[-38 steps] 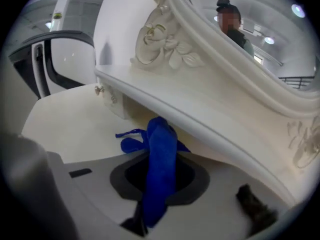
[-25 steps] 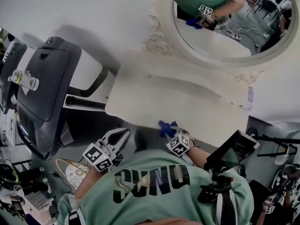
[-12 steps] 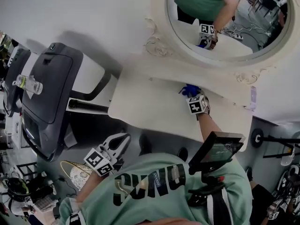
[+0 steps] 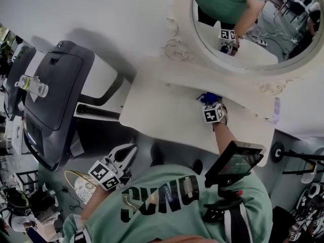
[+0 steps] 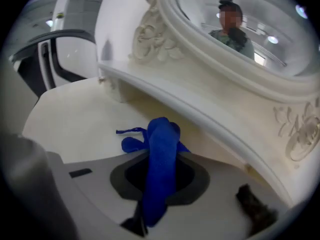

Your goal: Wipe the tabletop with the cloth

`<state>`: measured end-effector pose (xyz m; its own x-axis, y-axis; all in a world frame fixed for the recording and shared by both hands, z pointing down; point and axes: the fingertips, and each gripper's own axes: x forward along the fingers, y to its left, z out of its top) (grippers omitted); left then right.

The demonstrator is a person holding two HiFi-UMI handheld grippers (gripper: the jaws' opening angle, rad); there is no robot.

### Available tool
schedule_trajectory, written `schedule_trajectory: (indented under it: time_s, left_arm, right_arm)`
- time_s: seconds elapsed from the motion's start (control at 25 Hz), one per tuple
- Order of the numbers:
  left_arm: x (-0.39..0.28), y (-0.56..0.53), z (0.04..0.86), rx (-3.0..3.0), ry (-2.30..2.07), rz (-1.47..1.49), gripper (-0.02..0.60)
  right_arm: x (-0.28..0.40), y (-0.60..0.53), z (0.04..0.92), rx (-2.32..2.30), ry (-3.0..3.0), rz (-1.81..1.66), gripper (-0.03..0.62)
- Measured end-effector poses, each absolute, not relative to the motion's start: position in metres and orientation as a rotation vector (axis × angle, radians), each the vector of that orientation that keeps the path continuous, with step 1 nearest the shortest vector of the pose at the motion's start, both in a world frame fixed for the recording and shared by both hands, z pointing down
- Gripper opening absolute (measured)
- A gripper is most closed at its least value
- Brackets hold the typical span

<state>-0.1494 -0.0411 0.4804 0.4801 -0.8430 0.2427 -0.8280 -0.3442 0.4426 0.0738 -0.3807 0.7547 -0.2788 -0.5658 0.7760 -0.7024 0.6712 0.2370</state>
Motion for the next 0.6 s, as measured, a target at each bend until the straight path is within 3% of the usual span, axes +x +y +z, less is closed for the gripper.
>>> schedule_trajectory:
  time_s: [0.36,0.6]
  left_arm:
    - [-0.120,-0.059,0.475,2.295,-1.302,-0.059,0.003]
    - [-0.100,-0.065,0.472,2.312,-1.266,-0.054,0.005]
  right_arm:
    - [0.076,-0.119,0.754,0.405,-2.126,0.182,0.060]
    - [0.083,-0.125,0.749,0.400,-2.175,0.214,0.060]
